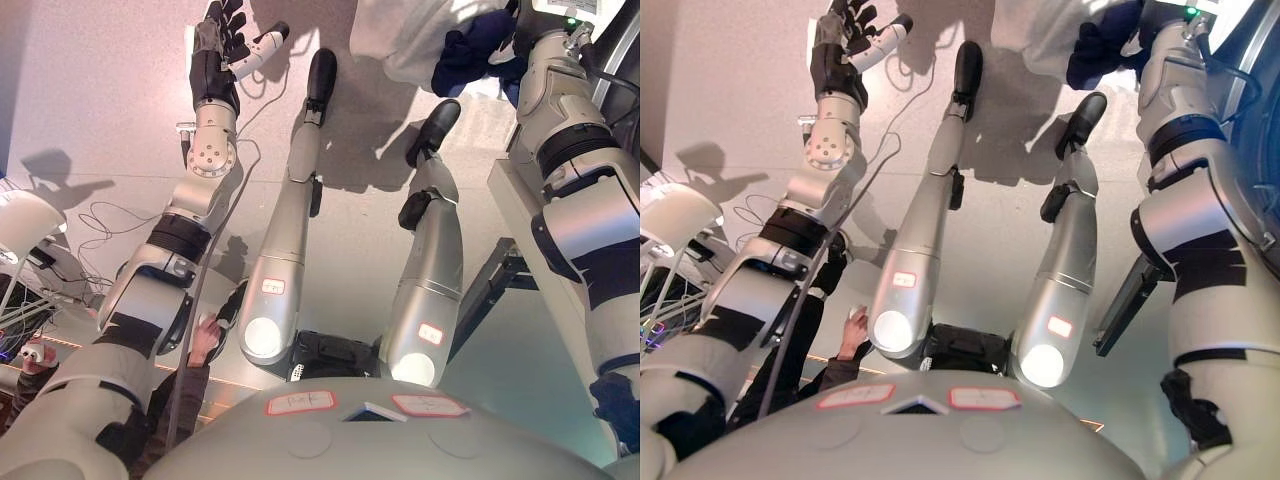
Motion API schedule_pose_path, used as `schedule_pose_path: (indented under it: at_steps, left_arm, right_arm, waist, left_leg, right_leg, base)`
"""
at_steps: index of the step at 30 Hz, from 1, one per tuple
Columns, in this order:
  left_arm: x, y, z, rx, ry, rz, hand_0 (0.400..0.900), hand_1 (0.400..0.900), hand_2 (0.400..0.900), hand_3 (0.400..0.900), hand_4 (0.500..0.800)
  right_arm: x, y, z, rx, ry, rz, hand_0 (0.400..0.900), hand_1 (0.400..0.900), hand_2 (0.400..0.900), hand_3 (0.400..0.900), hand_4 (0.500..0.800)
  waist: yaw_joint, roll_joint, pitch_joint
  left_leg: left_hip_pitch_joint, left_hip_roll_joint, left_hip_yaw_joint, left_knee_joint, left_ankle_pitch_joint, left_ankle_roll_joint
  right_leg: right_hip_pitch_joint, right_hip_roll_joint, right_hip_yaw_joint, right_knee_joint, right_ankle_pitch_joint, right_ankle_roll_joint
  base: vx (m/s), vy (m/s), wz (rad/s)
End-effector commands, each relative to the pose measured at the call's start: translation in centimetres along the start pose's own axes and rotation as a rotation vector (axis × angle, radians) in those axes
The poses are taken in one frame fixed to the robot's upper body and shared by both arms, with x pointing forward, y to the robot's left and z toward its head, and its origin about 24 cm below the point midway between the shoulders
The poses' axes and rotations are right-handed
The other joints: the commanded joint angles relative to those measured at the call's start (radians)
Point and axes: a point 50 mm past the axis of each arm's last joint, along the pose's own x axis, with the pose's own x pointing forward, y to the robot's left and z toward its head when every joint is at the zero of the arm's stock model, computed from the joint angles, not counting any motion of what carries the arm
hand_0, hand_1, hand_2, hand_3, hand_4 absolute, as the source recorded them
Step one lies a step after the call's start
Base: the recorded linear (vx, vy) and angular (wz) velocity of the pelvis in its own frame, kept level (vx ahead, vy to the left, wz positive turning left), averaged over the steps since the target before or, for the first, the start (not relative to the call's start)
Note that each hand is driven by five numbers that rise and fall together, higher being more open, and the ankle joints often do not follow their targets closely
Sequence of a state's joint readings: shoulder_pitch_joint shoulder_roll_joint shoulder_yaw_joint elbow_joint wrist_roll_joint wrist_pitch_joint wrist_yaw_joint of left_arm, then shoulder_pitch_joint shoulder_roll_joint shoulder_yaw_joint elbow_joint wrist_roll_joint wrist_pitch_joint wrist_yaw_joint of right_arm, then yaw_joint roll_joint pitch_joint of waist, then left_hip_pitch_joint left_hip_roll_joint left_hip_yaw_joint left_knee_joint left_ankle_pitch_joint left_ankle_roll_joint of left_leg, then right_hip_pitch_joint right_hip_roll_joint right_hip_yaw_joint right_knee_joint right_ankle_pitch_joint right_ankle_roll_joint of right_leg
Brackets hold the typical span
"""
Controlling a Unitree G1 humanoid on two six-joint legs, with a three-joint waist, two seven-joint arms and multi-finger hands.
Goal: Put the clothes in the basket into the washing machine.
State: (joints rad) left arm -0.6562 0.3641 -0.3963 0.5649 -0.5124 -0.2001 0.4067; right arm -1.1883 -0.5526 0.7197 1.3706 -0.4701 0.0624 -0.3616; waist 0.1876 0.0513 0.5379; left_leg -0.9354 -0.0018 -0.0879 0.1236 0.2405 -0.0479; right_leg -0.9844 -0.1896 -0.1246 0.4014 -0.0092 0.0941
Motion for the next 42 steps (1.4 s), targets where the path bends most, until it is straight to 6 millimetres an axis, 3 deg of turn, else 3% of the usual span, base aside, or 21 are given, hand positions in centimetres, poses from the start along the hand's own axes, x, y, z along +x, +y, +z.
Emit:
schedule_pose_path:
  at_steps: [1, 3, 11, 19, 25, 31, 33, 36, 39, 42]
  left_arm:
    - [-0.1, 0.9, 0.9, -0.061, -0.062, 0.063, 0.9, 0.9, 0.9, 0.9, 0.8]
    - [-0.1, 1.0, 0.7, -0.059, -0.054, 0.067, 0.9, 0.9, 0.9, 0.9, 0.8]
    - [-0.2, 2.2, -2.1, -0.015, 0.072, 0.142, 0.9, 0.9, 0.9, 0.9, 0.8]
    - [-0.8, 4.0, -4.6, 0.015, 0.182, 0.217, 0.9, 0.9, 0.9, 0.9, 0.8]
    - [-1.6, 5.4, -5.9, -0.004, 0.231, 0.261, 0.9, 0.9, 0.9, 0.9, 0.8]
    - [-1.9, 5.6, -6.3, -0.025, 0.245, 0.26, 0.9, 0.9, 0.9, 0.9, 0.8]
    - [-1.9, 5.8, -6.3, -0.053, 0.242, 0.269, 0.9, 0.9, 0.9, 0.9, 0.8]
    - [-2.0, 5.7, -6.4, -0.078, 0.248, 0.268, 0.9, 0.9, 0.9, 0.9, 0.8]
    - [-2.6, 5.6, -7.1, -0.109, 0.27, 0.268, 0.9, 0.9, 0.9, 0.9, 0.8]
    - [-3.2, 5.2, -7.7, -0.113, 0.294, 0.254, 0.9, 0.9, 0.9, 0.9, 0.8]
  right_arm:
    - [0.2, -1.0, -2.0, 0.012, 0.053, -0.049, 0.4, 0.4, 0.4, 0.4, 0.5]
    - [0.1, -0.8, -2.0, 0.022, 0.054, -0.043, 0.4, 0.4, 0.4, 0.4, 0.5]
    - [-0.9, 1.8, 0.0, 0.441, 0.078, 0.001, 0.4, 0.4, 0.4, 0.4, 0.5]
    - [-2.9, 4.8, 1.6, 1.036, 0.142, 0.026, 0.4, 0.4, 0.4, 0.4, 0.5]
    - [-4.5, 6.9, 2.0, 1.519, 0.236, 0.058, 0.4, 0.4, 0.4, 0.4, 0.5]
    - [-3.9, 6.4, 1.0, 1.777, 0.326, 0.019, 0.4, 0.4, 0.4, 0.4, 0.5]
    - [-3.2, 5.4, 0.6, 1.971, 0.362, -0.037, 0.4, 0.4, 0.4, 0.4, 0.5]
    - [-2.9, 5.1, -0.1, 2.042, 0.386, -0.063, 0.4, 0.4, 0.4, 0.4, 0.5]
    - [-2.6, 4.3, -1.0, 2.304, 0.438, -0.175, 0.4, 0.4, 0.4, 0.4, 0.5]
    - [-2.6, 4.4, -1.4, 2.438, 0.485, -0.242, 0.4, 0.4, 0.4, 0.4, 0.5]
  waist:
    - [-0.03, 0.056, -0.018]
    - [-0.03, 0.054, -0.018]
    - [-0.067, 0.005, -0.018]
    - [-0.1, -0.047, -0.018]
    - [-0.115, -0.064, -0.028]
    - [-0.119, -0.043, -0.03]
    - [-0.116, -0.03, -0.03]
    - [-0.112, -0.019, -0.034]
    - [-0.112, 0.0, -0.042]
    - [-0.113, 0.011, -0.05]
  left_leg:
    - [-0.063, 0.012, -0.026, 0.055, -0.028, -0.08]
    - [-0.056, 0.012, -0.025, 0.055, -0.029, -0.079]
    - [0.09, 0.027, -0.011, 0.032, -0.038, -0.077]
    - [0.288, 0.049, -0.008, -0.02, -0.043, -0.082]
    - [0.355, 0.054, 0.013, -0.009, -0.073, -0.068]
    - [0.357, 0.055, 0.033, -0.005, -0.08, -0.06]
    - [0.365, 0.059, 0.052, -0.016, -0.085, -0.061]
    - [0.363, 0.061, 0.063, -0.023, -0.077, -0.06]
    - [0.379, 0.066, 0.083, -0.037, -0.084, -0.062]
    - [0.385, 0.068, 0.096, -0.046, -0.079, -0.059]
  right_leg:
    - [0.142, -0.024, 0.028, -0.082, 0.052, 0.064]
    - [0.147, -0.022, 0.027, -0.082, 0.053, 0.064]
    - [0.299, -0.012, 0.018, -0.131, 0.062, 0.064]
    - [0.518, -0.012, 0.007, -0.226, 0.082, 0.071]
    - [0.575, -0.006, 0.036, -0.247, 0.089, 0.071]
    - [0.551, -0.007, 0.064, -0.252, 0.102, 0.072]
    - [0.538, -0.007, 0.076, -0.258, 0.105, 0.073]
    - [0.526, -0.006, 0.084, -0.263, 0.113, 0.073]
    - [0.515, -0.008, 0.09, -0.262, 0.113, 0.077]
    - [0.503, -0.006, 0.094, -0.262, 0.121, 0.078]
  base:
    - [0.02, 0.0, -0.04]
    - [0.03, -0.004, -0.04]
    - [0.04, -0.018, -0.05]
    - [0.07, -0.034, -0.06]
    - [0.04, 0.036, -0.25]
    - [-0.01, 0.014, -0.23]
    - [0.0, 0.013, -0.38]
    - [0.01, -0.006, -0.16]
    - [0.03, 0.026, -0.3]
    - [0.0, 0.031, -0.2]
